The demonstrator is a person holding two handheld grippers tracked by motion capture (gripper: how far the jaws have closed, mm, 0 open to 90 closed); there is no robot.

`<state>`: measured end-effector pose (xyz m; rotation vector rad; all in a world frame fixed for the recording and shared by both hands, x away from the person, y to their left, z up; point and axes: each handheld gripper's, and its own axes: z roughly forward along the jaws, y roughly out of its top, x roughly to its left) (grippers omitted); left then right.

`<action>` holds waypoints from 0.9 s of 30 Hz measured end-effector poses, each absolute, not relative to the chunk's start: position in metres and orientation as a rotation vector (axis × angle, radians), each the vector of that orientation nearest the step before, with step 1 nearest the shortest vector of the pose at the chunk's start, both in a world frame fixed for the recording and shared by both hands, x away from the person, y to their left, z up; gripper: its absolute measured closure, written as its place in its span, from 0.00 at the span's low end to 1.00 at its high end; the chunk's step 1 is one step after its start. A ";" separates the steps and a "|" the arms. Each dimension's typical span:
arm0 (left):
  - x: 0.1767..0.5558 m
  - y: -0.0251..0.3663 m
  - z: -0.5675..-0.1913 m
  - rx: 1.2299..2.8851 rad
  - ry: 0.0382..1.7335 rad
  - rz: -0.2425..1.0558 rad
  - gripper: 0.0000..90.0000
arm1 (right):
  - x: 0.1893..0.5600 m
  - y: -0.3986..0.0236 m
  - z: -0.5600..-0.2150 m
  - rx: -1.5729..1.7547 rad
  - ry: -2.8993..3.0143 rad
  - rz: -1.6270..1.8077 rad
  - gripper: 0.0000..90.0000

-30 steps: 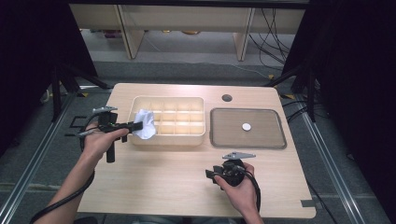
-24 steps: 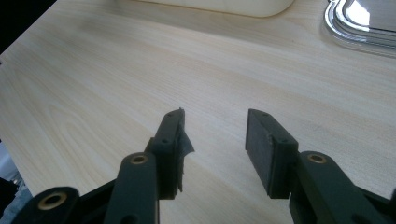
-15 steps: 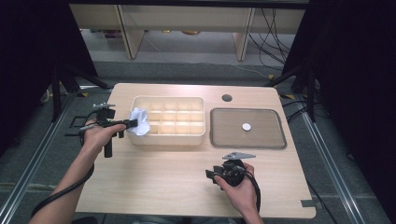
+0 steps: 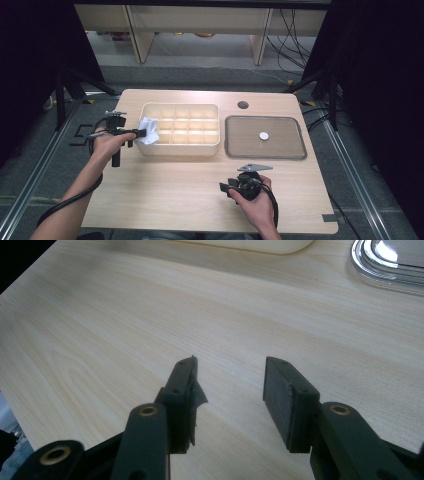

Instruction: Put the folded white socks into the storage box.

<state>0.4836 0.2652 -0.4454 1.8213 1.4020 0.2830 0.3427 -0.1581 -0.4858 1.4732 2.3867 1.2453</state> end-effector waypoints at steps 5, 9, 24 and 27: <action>0.485 0.261 -0.450 1.908 1.391 0.320 0.82 | 0.342 -0.159 -0.486 1.477 2.383 1.234 0.64; 0.486 0.257 -0.451 1.956 1.386 0.354 0.82 | 0.342 -0.159 -0.486 1.474 2.383 1.240 0.64; 0.492 0.245 -0.454 2.036 1.377 0.380 0.82 | 0.342 -0.160 -0.485 1.475 2.380 1.236 0.64; 0.493 0.245 -0.453 2.067 1.372 0.379 0.82 | 0.342 -0.160 -0.485 1.478 2.381 1.236 0.64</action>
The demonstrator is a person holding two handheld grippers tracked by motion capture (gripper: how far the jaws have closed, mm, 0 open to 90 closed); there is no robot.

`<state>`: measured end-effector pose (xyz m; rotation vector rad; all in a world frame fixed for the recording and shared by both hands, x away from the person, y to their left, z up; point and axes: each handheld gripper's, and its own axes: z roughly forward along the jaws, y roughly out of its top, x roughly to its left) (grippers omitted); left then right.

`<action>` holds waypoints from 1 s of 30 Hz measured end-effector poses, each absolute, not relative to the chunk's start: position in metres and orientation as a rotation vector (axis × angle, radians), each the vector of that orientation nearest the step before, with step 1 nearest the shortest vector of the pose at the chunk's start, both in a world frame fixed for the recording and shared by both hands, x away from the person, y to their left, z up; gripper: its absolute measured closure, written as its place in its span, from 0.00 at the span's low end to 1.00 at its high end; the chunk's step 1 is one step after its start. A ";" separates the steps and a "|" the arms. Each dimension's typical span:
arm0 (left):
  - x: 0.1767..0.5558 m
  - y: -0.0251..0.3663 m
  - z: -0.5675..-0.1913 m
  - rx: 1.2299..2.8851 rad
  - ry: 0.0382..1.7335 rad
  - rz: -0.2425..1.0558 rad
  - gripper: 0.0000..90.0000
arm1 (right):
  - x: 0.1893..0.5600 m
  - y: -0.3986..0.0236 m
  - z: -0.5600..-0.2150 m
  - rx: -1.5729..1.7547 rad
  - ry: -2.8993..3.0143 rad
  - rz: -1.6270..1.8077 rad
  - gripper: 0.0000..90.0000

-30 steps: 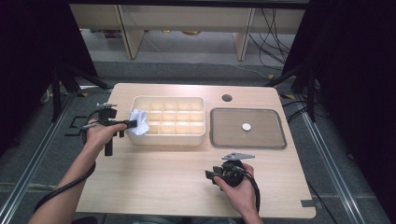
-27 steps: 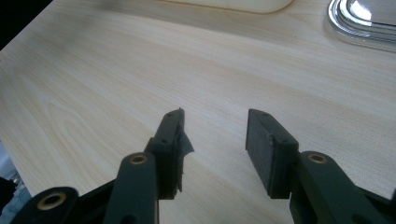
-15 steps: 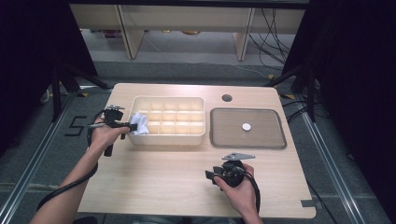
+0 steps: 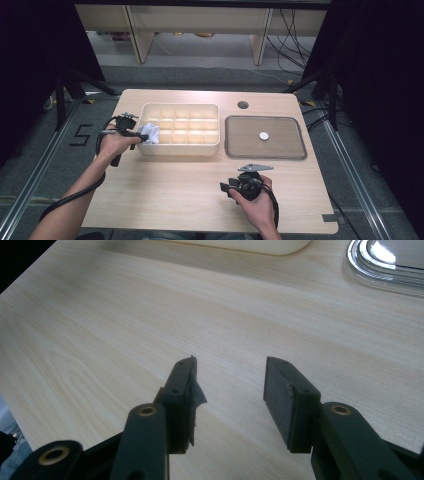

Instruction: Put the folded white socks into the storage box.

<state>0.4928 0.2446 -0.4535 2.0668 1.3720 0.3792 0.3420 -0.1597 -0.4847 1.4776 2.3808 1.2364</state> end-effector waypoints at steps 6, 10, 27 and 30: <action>0.496 0.243 -0.451 2.162 1.369 0.351 0.82 | 0.342 -0.159 -0.485 1.477 2.384 1.250 0.63; 0.500 0.243 -0.449 2.192 1.371 0.324 0.83 | 0.342 -0.159 -0.485 1.483 2.387 1.236 0.63; 0.507 0.239 -0.450 2.290 1.391 0.273 0.83 | 0.343 -0.159 -0.487 1.495 2.392 1.227 0.63; 0.507 0.237 -0.450 2.290 1.395 0.274 0.83 | 0.343 -0.159 -0.486 1.495 2.388 1.235 0.63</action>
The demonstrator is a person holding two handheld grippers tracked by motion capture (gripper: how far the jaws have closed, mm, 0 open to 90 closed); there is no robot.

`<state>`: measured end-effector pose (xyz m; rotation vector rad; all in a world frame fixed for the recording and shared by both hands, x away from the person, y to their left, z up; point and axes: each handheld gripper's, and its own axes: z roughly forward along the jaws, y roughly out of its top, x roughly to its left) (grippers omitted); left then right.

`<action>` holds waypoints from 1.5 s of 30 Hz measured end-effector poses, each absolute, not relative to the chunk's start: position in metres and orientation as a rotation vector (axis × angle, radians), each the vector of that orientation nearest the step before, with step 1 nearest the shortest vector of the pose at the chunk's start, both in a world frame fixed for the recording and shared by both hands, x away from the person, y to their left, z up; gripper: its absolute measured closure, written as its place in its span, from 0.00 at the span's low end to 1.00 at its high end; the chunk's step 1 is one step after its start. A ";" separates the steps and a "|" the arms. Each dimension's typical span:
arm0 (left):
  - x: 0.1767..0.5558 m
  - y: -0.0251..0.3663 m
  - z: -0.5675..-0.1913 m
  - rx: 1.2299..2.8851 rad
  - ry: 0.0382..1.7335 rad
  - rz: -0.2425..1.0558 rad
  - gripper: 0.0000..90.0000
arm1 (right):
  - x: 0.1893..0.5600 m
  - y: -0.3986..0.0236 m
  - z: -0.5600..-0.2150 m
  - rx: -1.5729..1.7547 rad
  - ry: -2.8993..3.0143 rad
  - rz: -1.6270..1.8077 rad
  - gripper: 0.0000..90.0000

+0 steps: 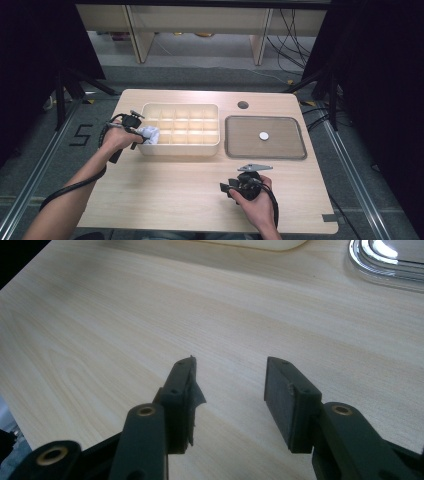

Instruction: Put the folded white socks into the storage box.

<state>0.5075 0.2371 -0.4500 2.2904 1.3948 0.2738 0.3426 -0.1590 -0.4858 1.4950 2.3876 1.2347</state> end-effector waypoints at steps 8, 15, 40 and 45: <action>0.510 0.232 -0.449 2.353 1.388 0.286 0.84 | 0.344 -0.159 -0.487 1.484 2.397 1.219 0.63; 0.512 0.225 -0.449 2.406 1.399 0.289 0.84 | 0.343 -0.158 -0.487 1.480 2.409 1.202 0.63; 0.506 0.222 -0.406 2.356 1.288 0.393 0.73 | 0.344 -0.158 -0.484 1.503 2.412 1.210 0.61; 0.513 0.216 -0.415 2.373 1.303 0.403 0.71 | 0.344 -0.158 -0.484 1.502 2.414 1.208 0.61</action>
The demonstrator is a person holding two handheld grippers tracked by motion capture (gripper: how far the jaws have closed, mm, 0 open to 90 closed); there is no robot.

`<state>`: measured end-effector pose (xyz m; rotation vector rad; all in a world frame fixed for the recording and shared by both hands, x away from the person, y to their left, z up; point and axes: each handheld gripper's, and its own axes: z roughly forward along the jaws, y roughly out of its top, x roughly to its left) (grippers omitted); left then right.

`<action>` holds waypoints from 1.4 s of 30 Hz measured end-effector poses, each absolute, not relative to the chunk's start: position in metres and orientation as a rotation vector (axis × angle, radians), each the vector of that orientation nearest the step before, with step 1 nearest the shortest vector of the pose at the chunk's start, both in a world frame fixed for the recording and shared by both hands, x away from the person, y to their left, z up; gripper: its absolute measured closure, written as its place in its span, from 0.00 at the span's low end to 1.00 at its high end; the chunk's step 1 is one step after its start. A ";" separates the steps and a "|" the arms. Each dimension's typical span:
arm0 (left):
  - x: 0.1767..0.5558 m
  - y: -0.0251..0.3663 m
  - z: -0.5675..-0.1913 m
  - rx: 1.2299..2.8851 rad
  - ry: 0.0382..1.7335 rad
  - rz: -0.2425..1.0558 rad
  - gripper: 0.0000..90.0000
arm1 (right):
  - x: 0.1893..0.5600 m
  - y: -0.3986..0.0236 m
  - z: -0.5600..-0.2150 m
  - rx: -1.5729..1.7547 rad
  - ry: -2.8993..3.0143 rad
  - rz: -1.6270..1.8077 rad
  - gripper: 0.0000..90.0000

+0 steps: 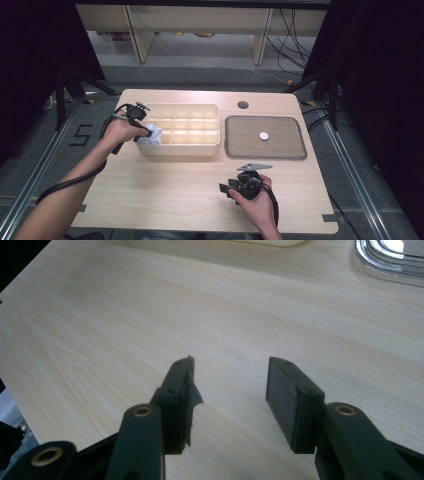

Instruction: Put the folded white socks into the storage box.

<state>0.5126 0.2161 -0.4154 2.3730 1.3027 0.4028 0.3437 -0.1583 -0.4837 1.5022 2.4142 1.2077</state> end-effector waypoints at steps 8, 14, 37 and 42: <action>0.512 0.215 -0.427 2.407 1.330 0.384 0.82 | 0.345 -0.160 -0.485 1.502 2.414 1.205 0.61; 0.513 0.213 -0.433 2.442 1.333 0.348 0.88 | 0.344 -0.160 -0.484 1.501 2.415 1.221 0.61; 0.519 0.210 -0.448 2.555 1.389 0.238 0.92 | 0.344 -0.161 -0.485 1.513 2.432 1.191 0.61; 0.521 0.209 -0.451 2.556 1.384 0.236 0.92 | 0.344 -0.161 -0.486 1.508 2.441 1.192 0.61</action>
